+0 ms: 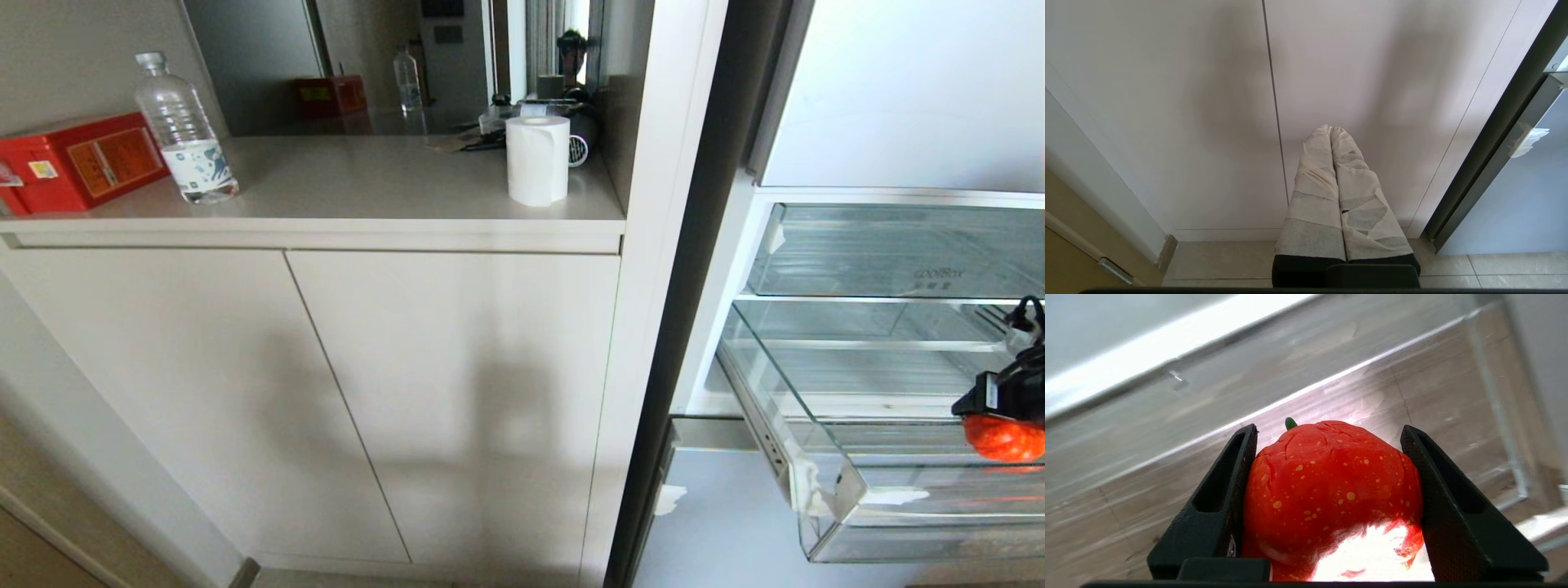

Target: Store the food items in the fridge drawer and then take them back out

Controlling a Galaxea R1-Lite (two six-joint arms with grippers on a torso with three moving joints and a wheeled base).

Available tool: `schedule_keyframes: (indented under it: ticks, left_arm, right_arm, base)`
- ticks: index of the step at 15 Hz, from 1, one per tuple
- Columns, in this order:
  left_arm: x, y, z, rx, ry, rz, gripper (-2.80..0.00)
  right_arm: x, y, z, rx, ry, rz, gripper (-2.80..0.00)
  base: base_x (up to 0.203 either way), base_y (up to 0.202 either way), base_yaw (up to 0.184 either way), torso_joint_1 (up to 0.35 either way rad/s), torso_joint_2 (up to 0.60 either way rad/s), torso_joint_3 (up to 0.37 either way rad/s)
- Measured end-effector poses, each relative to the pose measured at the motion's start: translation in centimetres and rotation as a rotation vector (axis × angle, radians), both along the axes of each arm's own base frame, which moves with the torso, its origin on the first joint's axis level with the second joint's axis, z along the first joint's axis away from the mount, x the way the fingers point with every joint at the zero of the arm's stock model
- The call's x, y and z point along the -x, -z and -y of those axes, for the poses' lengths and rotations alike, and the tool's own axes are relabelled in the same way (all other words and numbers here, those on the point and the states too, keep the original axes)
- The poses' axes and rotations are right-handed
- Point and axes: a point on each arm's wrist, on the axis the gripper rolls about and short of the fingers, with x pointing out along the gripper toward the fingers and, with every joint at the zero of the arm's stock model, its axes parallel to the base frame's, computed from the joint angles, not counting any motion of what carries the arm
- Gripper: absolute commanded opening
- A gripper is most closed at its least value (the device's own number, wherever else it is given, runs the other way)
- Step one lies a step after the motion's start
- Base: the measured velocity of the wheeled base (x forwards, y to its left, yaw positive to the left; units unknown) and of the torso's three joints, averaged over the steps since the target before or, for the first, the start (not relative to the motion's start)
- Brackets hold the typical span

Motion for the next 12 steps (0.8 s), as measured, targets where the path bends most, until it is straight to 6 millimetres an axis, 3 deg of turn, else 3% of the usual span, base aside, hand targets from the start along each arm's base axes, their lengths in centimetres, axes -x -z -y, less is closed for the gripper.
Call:
schedule_keyframes:
  ticks: [6, 12]
  left_arm:
    - [0.0, 0.0, 0.0, 0.0, 0.0, 0.0, -2.8]
    - [0.0, 0.0, 0.0, 0.0, 0.0, 0.0, -2.8]
  right_arm:
    - [2.2, -5.8, -1.2, 0.037, 0.067, 0.219, -2.8]
    - [8.6, -11.4, -3.3, 0.131, 0.116, 0.385, -2.8]
  base:
    - [0.0, 0.0, 0.0, 0.0, 0.0, 0.0]
    - [0.0, 0.0, 0.0, 0.0, 0.0, 0.0]
